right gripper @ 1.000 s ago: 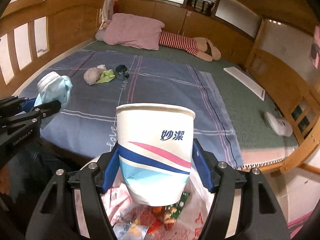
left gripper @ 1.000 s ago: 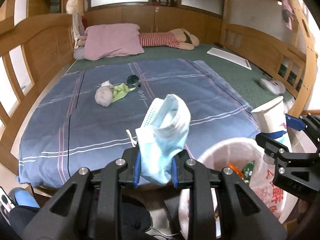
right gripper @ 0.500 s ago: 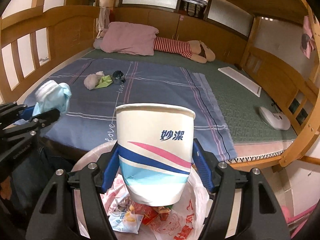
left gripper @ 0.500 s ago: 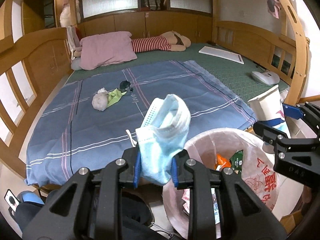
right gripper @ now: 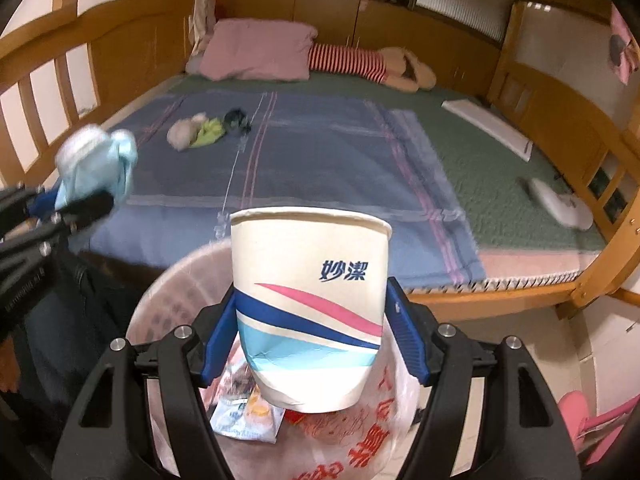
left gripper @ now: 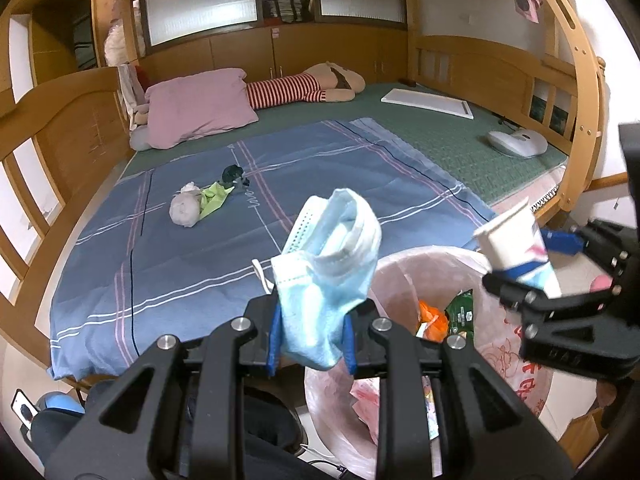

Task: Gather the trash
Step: 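Carry mask and paper cup over the bin and release both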

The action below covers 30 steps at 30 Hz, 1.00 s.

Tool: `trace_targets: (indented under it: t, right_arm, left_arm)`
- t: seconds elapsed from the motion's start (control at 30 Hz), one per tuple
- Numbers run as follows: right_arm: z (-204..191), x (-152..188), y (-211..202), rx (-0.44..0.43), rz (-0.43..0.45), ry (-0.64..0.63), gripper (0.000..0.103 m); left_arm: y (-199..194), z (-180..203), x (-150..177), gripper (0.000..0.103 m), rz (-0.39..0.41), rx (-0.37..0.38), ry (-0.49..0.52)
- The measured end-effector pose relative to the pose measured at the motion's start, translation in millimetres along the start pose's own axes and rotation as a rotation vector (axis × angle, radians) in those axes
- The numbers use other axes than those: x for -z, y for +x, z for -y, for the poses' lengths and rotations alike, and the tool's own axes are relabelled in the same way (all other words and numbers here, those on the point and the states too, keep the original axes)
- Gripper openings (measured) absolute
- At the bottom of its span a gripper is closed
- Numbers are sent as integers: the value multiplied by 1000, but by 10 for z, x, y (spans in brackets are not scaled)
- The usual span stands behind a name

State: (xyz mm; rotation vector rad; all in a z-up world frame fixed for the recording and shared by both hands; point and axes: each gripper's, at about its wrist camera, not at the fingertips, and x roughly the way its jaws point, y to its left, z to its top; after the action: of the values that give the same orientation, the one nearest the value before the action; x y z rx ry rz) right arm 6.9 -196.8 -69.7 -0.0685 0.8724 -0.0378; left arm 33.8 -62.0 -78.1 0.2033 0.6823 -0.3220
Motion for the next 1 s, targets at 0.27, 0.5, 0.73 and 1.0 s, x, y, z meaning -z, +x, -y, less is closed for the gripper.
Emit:
trace_targets:
  t: [0.27,0.5,0.73,1.0]
  right_arm:
    - [25,53,4,3,-2,20,68]
    - [67,59,49,-2,-15,25,69]
    - [67,65,67,4,-30,22,70]
    - [166,62,35,17,-20,63,82]
  left_arm:
    - [12,48,11,25,-1,3,13]
    - [26,68,24,25,-5,5,24]
    - [60,92,46,25,-18,10,24]
    - [98,120,66,25,-31,19,27]
